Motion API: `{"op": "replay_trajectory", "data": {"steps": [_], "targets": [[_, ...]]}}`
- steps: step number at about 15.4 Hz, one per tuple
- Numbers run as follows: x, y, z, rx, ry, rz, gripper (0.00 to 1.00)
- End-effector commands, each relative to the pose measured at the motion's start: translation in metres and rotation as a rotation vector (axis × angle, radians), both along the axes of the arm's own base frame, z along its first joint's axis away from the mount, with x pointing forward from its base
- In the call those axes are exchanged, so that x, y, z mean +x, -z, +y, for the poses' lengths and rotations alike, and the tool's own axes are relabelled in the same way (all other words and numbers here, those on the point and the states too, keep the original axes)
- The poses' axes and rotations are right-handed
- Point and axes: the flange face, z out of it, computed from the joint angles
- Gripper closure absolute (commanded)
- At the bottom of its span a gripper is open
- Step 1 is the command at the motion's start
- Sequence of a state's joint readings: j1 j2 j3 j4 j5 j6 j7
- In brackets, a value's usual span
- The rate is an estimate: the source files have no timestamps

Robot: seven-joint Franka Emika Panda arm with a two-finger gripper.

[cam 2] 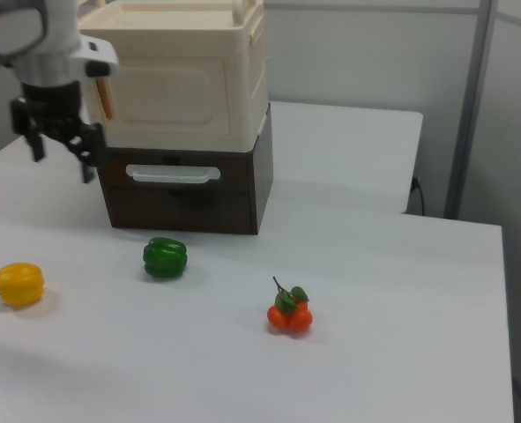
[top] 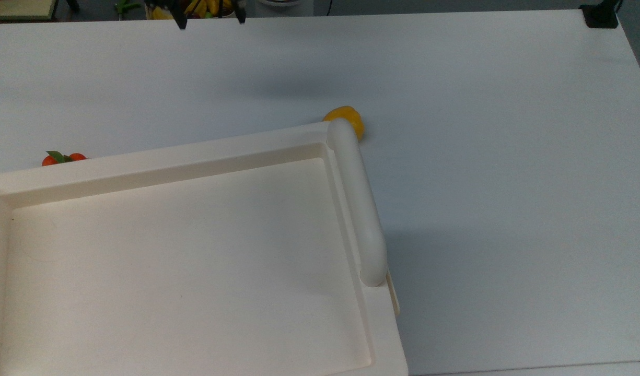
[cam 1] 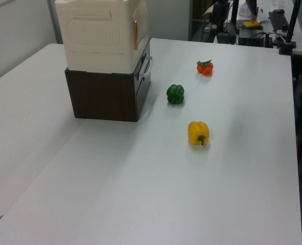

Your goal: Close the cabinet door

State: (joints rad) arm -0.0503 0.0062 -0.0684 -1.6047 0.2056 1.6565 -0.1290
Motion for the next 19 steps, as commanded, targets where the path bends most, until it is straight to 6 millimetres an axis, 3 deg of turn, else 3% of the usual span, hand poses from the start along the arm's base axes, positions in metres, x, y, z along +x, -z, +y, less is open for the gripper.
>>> {"op": "replay_trajectory", "data": {"steps": [1,3,8,12,14,16,19], "targets": [[-0.034,-0.037,0.027,-0.011,0.042,0.082,0.0],[-0.042,-0.044,0.054,-0.025,0.046,0.106,0.0],[-0.037,-0.037,0.118,-0.126,0.037,0.068,0.0],[-0.014,-0.01,0.122,-0.138,-0.04,-0.038,0.0],[-0.006,-0.007,0.112,-0.145,-0.129,-0.079,0.0],[-0.004,-0.009,0.104,-0.14,-0.114,-0.09,0.0],[-0.005,-0.008,0.108,-0.14,-0.116,-0.084,0.0]]}}
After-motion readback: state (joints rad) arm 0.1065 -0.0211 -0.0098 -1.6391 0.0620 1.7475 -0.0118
